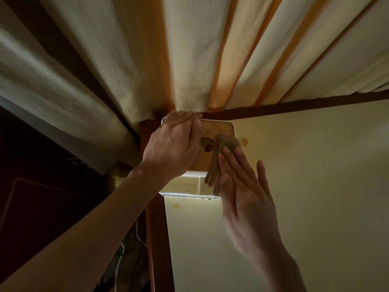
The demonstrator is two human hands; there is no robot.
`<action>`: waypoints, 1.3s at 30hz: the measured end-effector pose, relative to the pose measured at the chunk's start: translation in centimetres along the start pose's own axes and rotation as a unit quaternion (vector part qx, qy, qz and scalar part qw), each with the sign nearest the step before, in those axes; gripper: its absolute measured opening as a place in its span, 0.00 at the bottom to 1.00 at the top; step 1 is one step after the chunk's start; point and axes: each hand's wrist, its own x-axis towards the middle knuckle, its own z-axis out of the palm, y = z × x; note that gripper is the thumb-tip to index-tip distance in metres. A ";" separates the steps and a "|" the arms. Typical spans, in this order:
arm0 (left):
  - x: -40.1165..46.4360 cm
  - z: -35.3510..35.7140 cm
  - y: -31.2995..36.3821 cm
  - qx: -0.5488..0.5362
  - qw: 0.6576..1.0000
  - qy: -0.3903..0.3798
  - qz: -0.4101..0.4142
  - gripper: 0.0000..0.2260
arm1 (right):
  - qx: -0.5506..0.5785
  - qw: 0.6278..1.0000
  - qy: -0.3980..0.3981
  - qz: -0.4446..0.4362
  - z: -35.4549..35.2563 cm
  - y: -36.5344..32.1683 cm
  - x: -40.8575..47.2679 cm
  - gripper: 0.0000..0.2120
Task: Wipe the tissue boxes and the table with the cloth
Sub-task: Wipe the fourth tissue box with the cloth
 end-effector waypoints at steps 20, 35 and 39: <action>-0.1 -0.2 0.2 -0.026 1.000 0.015 0.003 0.19 | -0.022 0.999 -0.026 0.023 0.3 0.0 3.0 0.25; 0.0 -0.1 -0.1 -0.027 0.999 0.012 0.017 0.18 | -0.003 0.998 -0.058 0.010 0.1 1.1 5.5 0.25; 0.0 0.0 -0.2 -0.009 1.000 0.010 0.021 0.18 | 0.026 0.998 -0.056 -0.002 0.0 1.5 6.7 0.25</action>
